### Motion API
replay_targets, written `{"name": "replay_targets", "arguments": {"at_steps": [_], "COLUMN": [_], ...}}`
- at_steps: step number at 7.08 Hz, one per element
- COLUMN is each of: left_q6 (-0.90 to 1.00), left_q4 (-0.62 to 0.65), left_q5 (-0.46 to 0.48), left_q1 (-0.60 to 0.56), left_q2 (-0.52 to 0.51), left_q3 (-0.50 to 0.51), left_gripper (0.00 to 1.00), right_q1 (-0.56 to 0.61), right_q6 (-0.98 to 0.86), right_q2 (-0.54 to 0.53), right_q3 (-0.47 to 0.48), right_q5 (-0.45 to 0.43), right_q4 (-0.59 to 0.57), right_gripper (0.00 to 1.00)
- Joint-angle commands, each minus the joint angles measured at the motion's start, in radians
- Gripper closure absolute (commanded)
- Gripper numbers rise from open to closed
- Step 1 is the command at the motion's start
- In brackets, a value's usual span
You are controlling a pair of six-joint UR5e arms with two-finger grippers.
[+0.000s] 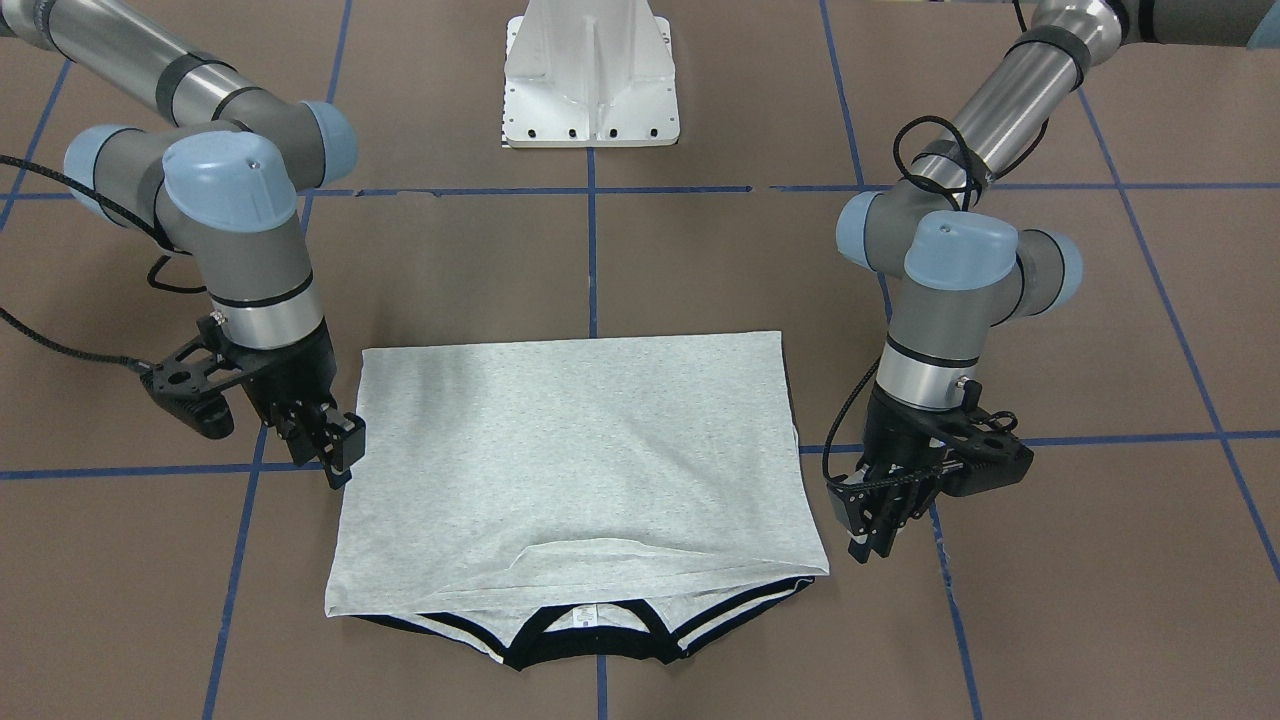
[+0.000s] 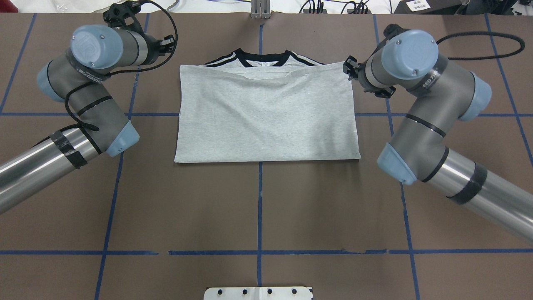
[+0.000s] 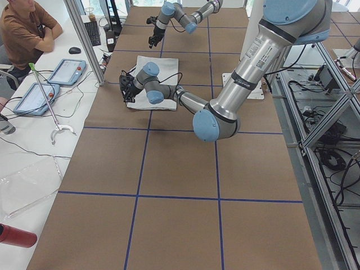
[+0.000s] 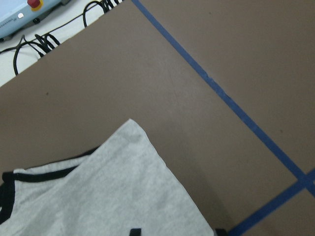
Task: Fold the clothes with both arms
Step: 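Lower the right gripper to the folded shirt corner nearest it and grasp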
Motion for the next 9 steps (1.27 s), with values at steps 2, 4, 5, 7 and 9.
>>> {"name": "replay_targets", "arguments": {"at_steps": [2, 4, 5, 7, 9], "left_q6": [-0.001, -0.006, -0.004, 0.0, 0.002], "left_q4": [-0.004, -0.057, -0.057, -0.057, -0.056], "left_q5": [-0.169, -0.179, -0.179, -0.177, -0.177], "left_q1": [-0.012, -0.01, -0.01, -0.009, -0.009], "left_q2": [0.019, 0.038, 0.039, 0.039, 0.039], "left_q3": [-0.04, -0.048, -0.045, -0.039, -0.041], "left_gripper": [0.6, 0.6, 0.6, 0.6, 0.6], "right_q1": [-0.105, -0.144, -0.159, -0.187, -0.193], "right_q6": [0.124, 0.214, 0.233, 0.297, 0.299], "right_q2": [-0.076, -0.122, -0.133, -0.151, -0.168], "right_q3": [0.072, 0.099, 0.101, 0.093, 0.089], "right_q5": [0.007, 0.022, 0.017, 0.013, 0.011], "right_q4": [0.003, 0.004, 0.006, 0.006, 0.004], "right_gripper": [0.35, 0.32, 0.31, 0.29, 0.29]}}
